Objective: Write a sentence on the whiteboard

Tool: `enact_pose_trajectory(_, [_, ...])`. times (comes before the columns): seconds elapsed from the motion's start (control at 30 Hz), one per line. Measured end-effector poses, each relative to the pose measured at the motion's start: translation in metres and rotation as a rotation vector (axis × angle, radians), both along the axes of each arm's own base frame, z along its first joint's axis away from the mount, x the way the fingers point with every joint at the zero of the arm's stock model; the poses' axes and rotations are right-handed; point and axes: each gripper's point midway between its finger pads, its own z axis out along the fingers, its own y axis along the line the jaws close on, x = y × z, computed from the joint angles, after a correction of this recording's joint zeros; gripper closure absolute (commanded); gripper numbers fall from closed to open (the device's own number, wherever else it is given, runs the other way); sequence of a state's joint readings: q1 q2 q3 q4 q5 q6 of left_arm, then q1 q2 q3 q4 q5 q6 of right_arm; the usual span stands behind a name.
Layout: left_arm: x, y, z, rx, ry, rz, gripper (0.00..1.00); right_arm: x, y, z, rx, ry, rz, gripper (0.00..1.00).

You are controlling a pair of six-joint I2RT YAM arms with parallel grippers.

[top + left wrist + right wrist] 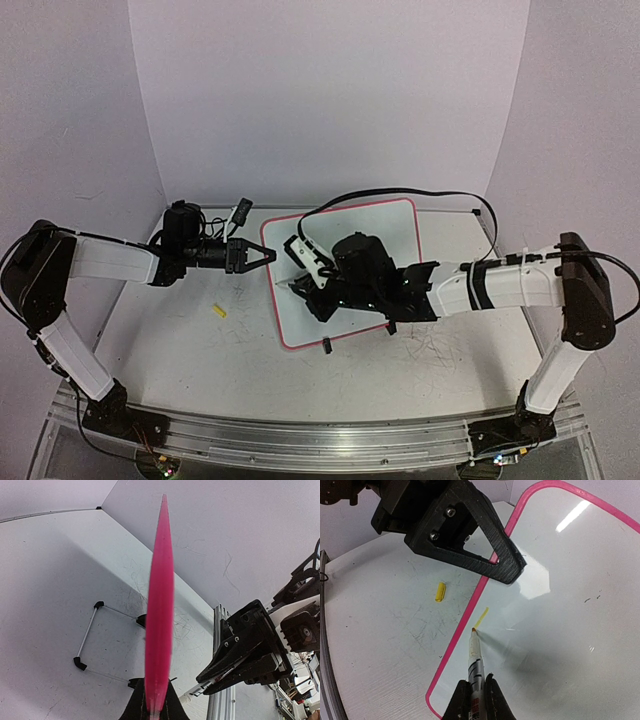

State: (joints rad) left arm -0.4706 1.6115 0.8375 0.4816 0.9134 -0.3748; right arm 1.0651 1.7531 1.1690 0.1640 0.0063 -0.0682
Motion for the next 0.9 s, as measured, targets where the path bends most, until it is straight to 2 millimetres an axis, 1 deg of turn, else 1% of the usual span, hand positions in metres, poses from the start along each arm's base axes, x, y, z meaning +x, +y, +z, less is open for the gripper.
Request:
enact_pose_trajectory(0.47, [-0.0001,0.0,0.0,0.0,0.0,0.0,1.0,-0.0066,0.0009,-0.0062,-0.003,0.027,0.018,1.0])
enact_pose_trajectory(0.9, [-0.0001,0.0,0.0,0.0,0.0,0.0,1.0,-0.0087,0.002,-0.0083,-0.005,0.034,0.024,1.0])
